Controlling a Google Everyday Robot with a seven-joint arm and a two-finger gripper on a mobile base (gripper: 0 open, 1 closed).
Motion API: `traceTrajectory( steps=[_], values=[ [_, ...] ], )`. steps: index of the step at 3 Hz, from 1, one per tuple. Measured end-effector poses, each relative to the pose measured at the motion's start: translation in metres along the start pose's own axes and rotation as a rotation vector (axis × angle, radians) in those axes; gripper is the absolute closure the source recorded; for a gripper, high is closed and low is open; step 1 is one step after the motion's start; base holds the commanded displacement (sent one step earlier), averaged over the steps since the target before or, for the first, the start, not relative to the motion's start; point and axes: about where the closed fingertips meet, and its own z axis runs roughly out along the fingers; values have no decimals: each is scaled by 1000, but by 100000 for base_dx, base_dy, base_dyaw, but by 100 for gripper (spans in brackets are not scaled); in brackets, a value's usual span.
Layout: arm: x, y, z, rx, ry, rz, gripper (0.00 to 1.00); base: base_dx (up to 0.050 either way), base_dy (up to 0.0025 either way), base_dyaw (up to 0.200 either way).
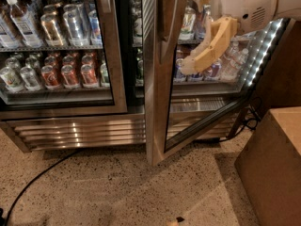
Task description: Open right fridge door
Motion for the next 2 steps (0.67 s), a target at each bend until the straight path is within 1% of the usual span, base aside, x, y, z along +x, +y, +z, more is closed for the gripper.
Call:
traceTrajectory(
  steps=[1, 2],
  values=[
    [22, 6, -42, 198, 164, 114, 0, 0, 0, 0],
    [26, 18, -131, 566, 384, 218, 0, 0, 0, 0]
  ],
)
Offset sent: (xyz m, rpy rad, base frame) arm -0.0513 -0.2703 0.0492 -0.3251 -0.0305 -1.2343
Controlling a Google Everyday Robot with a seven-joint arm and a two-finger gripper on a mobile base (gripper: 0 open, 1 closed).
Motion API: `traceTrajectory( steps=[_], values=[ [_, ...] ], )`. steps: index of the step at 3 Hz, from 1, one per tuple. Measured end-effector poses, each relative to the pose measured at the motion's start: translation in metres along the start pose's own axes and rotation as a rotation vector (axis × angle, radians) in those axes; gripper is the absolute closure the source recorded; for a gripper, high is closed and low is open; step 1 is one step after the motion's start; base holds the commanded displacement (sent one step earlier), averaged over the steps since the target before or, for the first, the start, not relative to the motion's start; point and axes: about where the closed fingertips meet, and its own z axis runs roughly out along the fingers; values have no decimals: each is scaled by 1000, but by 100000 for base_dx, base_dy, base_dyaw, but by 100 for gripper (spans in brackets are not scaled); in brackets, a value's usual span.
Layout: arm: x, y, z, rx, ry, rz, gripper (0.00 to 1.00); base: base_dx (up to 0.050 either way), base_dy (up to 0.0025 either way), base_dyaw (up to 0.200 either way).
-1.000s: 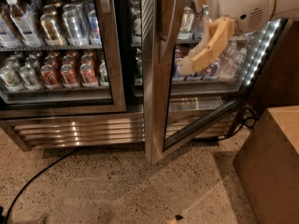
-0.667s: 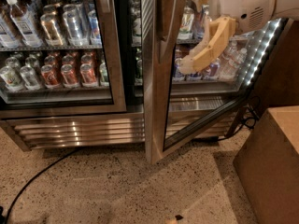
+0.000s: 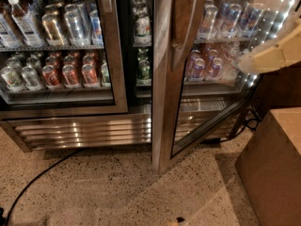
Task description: Open right fridge door
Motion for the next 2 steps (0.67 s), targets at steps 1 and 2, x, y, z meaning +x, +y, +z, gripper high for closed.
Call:
traceTrajectory(
  steps=[1, 2],
  values=[
    [16, -25, -64, 260, 138, 62, 0, 0, 0, 0],
    [12, -24, -68, 278, 152, 57, 0, 0, 0, 0]
  ],
)
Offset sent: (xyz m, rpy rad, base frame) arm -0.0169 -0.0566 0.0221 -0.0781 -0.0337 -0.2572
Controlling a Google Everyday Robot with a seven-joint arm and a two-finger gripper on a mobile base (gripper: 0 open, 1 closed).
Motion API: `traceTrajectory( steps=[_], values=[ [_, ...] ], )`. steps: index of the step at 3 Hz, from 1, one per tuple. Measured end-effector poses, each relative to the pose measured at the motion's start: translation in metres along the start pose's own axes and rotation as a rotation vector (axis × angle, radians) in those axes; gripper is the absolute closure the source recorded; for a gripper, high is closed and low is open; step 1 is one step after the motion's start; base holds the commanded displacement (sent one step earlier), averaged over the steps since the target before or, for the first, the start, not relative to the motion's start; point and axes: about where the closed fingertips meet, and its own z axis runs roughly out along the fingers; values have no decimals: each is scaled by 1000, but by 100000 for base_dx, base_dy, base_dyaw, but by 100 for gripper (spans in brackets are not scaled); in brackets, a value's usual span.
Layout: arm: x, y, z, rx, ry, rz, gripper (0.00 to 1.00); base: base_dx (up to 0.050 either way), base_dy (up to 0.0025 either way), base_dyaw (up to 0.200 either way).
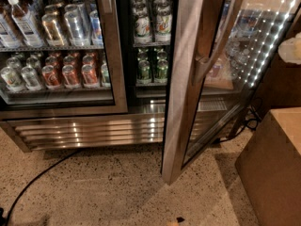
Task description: Open right fridge door
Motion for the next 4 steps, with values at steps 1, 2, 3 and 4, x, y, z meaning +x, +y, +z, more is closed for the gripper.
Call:
traceTrajectory(
  steps=[1, 2, 3, 4],
  values=[
    [-14, 17, -14, -14, -29, -51, 0, 0, 0, 0],
    [-32, 40, -41, -57, -88, -98, 19, 0, 0, 0],
    [-42, 56, -66, -85, -129, -136, 42, 0, 0, 0],
    [-38, 50, -67, -85, -129, -136, 66, 0, 0, 0]
  ],
)
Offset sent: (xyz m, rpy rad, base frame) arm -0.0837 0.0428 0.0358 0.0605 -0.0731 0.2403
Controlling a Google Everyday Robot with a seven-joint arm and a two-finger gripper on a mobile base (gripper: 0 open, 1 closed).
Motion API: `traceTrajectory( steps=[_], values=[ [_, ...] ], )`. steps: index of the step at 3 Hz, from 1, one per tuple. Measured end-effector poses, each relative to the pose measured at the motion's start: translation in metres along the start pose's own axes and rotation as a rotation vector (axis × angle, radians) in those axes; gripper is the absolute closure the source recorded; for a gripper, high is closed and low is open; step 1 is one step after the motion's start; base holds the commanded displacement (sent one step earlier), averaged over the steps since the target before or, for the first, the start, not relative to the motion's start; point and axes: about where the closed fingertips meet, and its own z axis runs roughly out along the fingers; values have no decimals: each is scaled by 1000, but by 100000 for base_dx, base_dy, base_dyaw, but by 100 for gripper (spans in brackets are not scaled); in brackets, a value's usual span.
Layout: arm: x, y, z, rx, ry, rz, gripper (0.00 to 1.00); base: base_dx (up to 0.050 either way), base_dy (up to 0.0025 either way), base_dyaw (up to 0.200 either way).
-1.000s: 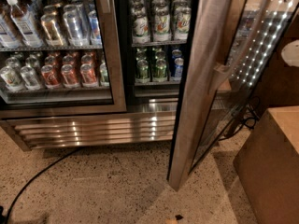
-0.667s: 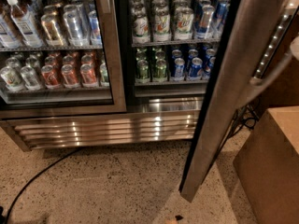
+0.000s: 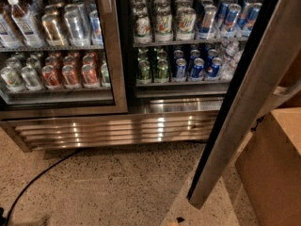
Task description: Open right fridge door
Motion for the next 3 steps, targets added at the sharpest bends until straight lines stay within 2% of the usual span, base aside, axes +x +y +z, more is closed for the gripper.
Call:
traceTrajectory(
  steps=[1, 2, 3],
  values=[
    [1, -8, 1, 0, 0, 0, 89, 0, 0, 0],
    [1, -12, 1, 0, 0, 0, 91, 0, 0, 0],
    [1, -12, 1, 0, 0, 0, 67, 0, 0, 0]
  ],
)
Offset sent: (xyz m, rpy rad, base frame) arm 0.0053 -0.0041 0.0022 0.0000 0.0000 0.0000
